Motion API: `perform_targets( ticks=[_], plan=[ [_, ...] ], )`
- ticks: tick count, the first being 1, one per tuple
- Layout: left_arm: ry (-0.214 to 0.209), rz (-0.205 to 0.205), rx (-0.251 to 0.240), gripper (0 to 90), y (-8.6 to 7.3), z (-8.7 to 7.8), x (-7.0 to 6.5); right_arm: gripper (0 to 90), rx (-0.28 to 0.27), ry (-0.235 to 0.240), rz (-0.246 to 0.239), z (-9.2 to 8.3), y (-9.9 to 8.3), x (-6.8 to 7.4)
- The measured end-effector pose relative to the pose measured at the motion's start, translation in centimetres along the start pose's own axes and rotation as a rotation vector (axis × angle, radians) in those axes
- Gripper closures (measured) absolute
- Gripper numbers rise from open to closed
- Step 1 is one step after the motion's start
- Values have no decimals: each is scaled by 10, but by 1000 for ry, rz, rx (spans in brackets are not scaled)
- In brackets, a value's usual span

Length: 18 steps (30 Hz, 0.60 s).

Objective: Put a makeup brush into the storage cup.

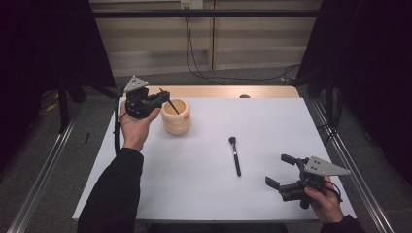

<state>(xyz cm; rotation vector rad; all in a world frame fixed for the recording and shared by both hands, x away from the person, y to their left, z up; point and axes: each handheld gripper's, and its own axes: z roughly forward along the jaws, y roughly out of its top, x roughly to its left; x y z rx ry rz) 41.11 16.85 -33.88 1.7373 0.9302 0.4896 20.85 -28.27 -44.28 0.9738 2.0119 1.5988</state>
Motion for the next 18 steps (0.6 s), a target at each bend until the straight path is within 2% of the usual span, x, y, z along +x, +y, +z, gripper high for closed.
perform_targets(
  ticks=[4, 6, 8, 17, 18],
  plan=[
    [6, -21, -4, 839, -3, 5, 5, 0, -5, -10, 5, 0, 0, 0],
    [28, -21, 2, 839, -3, 7, 7, 0, -7, -7, -3, 0, 0, 0],
    [25, -44, -8, 839, -4, 9, 9, 0, -17, -13, -3, 0, 0, 1],
    [53, -35, 37, 838, -12, 21, 10, 0, -31, -35, 1, 0, -1, 1],
    [40, -29, 36, 838, -13, 23, 10, 0, -29, -36, 6, 0, -1, 1]
  ],
)
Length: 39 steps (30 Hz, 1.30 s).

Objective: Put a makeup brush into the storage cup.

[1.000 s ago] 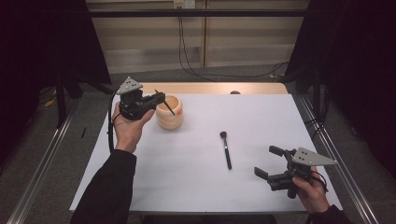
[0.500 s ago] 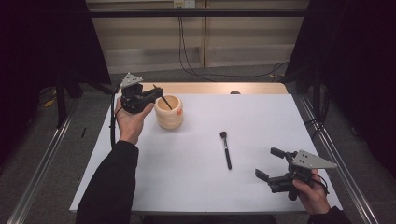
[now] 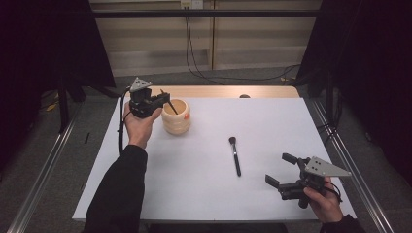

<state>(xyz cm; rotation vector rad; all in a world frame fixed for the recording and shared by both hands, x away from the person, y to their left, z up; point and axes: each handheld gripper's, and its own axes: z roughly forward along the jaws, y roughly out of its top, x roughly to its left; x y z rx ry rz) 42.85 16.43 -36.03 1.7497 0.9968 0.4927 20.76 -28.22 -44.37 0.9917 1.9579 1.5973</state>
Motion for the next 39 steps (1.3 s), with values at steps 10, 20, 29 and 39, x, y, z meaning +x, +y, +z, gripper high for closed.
perform_targets(
  ticks=[10, 20, 29, 39],
  plan=[
    [-8, -5, 27, 837, -14, 9, -2, 0, -20, -14, 14, 1, 0, 0],
    [-3, -1, 68, 836, -24, 16, -1, 0, -19, -31, 13, 1, -1, 0],
    [5, 10, 94, 832, -34, 21, -3, 0, -16, -24, 4, 1, -1, 0],
    [-2, 6, 96, 827, -36, 24, -5, 0, -17, -30, -3, 1, -1, 1]
  ],
)
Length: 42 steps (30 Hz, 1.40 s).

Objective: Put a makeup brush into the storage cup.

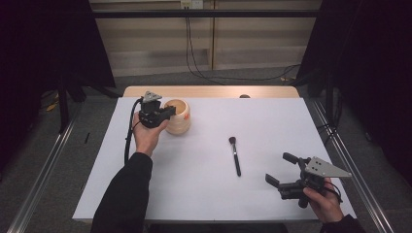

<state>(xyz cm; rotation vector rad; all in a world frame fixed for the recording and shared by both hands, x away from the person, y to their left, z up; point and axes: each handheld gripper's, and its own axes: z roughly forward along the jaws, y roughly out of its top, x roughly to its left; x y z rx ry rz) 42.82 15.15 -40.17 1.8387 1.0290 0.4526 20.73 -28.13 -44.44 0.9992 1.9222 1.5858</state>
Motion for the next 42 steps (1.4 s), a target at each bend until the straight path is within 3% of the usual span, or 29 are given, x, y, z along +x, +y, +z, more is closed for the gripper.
perform_targets(
  ticks=[7, 9, 11, 12, 14, 17, 20, 27, 32, 37, 42],
  plan=[
    [1, -7, 0, 762, -1, 1, -1, 0, 2, 1, -4, 0, 0, 0],
    [-7, -29, -14, 711, -2, 0, 0, 0, 3, 3, 1, 0, 0, 0],
    [14, -26, -15, 670, -1, -1, 1, 0, 6, 15, -2, -1, 0, -1],
    [1, -33, -26, 642, -1, -1, 1, 0, 0, 1, 0, 0, 0, 0],
    [12, -32, -30, 588, -1, -3, 2, 0, 1, 4, 0, 0, 0, 0],
    [6, -36, -42, 476, 0, -5, 3, 0, 1, 3, -2, 0, 0, 0],
    [30, -6, -44, 331, -1, -8, 2, 0, 8, 18, -3, -1, 1, 0],
    [8, -43, -72, 87, -6, -19, 5, 0, -2, 6, 0, 0, 0, 0],
    [-30, -26, -103, 31, -8, -29, 0, 0, -2, -4, -3, 0, 0, 0],
    [16, 3, -101, 19, -12, -35, -4, 0, -5, -19, -5, 0, 0, 0],
    [-21, 15, -134, 18, -17, -43, -4, 0, -2, -20, -5, 0, 0, -1]
  ],
)
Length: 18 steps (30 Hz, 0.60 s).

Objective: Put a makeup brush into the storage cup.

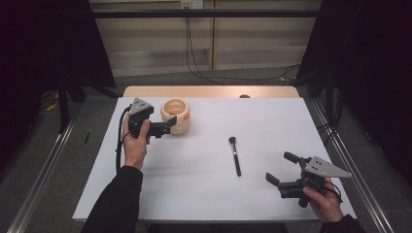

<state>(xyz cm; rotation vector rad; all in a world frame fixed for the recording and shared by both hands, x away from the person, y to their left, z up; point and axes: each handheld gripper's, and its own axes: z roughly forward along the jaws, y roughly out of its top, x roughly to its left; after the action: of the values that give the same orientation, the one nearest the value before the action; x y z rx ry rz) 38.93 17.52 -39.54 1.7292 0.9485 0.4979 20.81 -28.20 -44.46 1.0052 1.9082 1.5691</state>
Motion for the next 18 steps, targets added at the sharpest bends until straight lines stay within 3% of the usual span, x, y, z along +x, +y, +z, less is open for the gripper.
perform_targets(
  ticks=[4, 6, 10, 12, 14, 16, 18],
  plan=[
    [16, 12, -25, 17, -6, -5, -4, 0, -1, -5, -1, 0, 0, 0],
    [55, 34, -58, 17, -9, -9, -7, 0, -1, -7, -3, 0, 0, 0],
    [32, 19, -85, 16, -11, -16, -10, 0, -7, -19, 1, 0, 0, 0],
    [72, 43, -91, 15, -11, -21, -12, 0, -12, -22, 3, 1, 0, 0],
    [51, 23, -104, 14, -12, -24, -14, 0, -8, -20, 0, 1, -1, -1],
    [72, 50, -86, 15, -13, -29, -16, 0, -9, -18, 2, 1, 0, -1],
    [55, 39, -97, 16, -15, -33, -17, 0, -8, -17, 5, 0, 0, -1]
  ],
)
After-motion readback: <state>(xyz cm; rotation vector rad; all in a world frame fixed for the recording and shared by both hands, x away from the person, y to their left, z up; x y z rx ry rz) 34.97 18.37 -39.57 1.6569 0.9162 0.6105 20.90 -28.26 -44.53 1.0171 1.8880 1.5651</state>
